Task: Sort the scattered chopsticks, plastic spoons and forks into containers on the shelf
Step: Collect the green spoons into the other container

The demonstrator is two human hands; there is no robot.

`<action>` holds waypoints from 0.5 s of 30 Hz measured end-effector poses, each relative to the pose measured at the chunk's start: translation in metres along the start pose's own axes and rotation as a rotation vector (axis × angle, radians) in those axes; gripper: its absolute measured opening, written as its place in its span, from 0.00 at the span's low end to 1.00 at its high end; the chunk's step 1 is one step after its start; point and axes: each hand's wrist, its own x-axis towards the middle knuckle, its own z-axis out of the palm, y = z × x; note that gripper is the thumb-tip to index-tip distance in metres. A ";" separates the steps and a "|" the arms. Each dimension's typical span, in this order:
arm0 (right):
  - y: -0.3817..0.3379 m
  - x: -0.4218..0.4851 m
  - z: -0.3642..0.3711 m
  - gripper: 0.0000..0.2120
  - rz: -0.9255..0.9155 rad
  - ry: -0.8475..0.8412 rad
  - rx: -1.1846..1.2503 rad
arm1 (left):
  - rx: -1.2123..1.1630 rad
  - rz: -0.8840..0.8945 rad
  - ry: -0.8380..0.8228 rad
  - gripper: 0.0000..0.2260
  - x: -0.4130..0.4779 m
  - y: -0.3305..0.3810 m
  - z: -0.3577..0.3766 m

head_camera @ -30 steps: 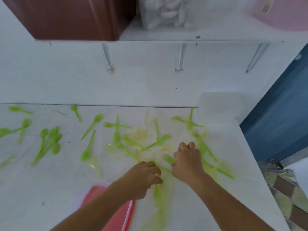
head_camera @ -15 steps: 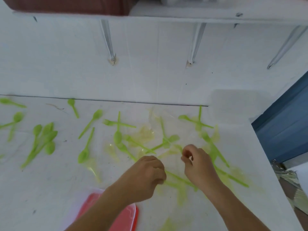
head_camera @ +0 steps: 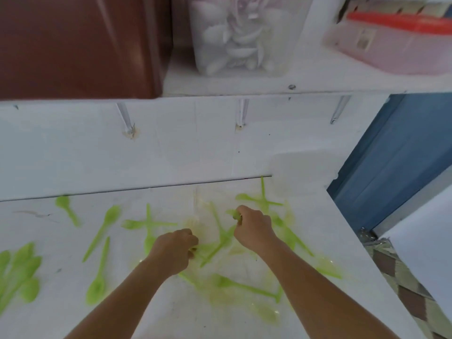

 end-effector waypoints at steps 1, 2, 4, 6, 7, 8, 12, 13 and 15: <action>0.002 0.000 0.000 0.13 -0.001 0.049 0.065 | -0.014 -0.003 0.008 0.10 0.000 0.000 0.001; 0.004 0.001 0.000 0.12 0.000 0.110 0.190 | -0.037 -0.013 0.015 0.10 -0.001 0.000 0.000; 0.002 -0.004 -0.001 0.08 0.010 0.230 0.547 | -0.122 -0.056 0.031 0.08 -0.002 0.002 -0.006; -0.002 -0.011 -0.008 0.08 -0.006 0.424 0.763 | -0.285 -0.155 0.056 0.04 -0.004 0.002 -0.012; -0.003 -0.014 -0.011 0.09 -0.012 0.522 0.797 | -0.384 -0.204 0.070 0.04 -0.006 0.002 -0.015; -0.004 -0.015 -0.014 0.10 -0.003 0.587 0.790 | -0.464 -0.243 0.084 0.05 -0.007 0.001 -0.017; -0.007 -0.005 -0.009 0.09 0.094 0.313 0.456 | -0.680 -0.293 0.231 0.06 -0.014 -0.005 -0.029; -0.006 -0.004 -0.004 0.13 0.095 0.162 0.314 | -0.749 -0.290 0.286 0.04 -0.018 -0.006 -0.034; -0.006 -0.005 0.009 0.21 0.030 -0.030 -0.001 | -0.821 -0.282 0.374 0.02 -0.028 -0.010 -0.046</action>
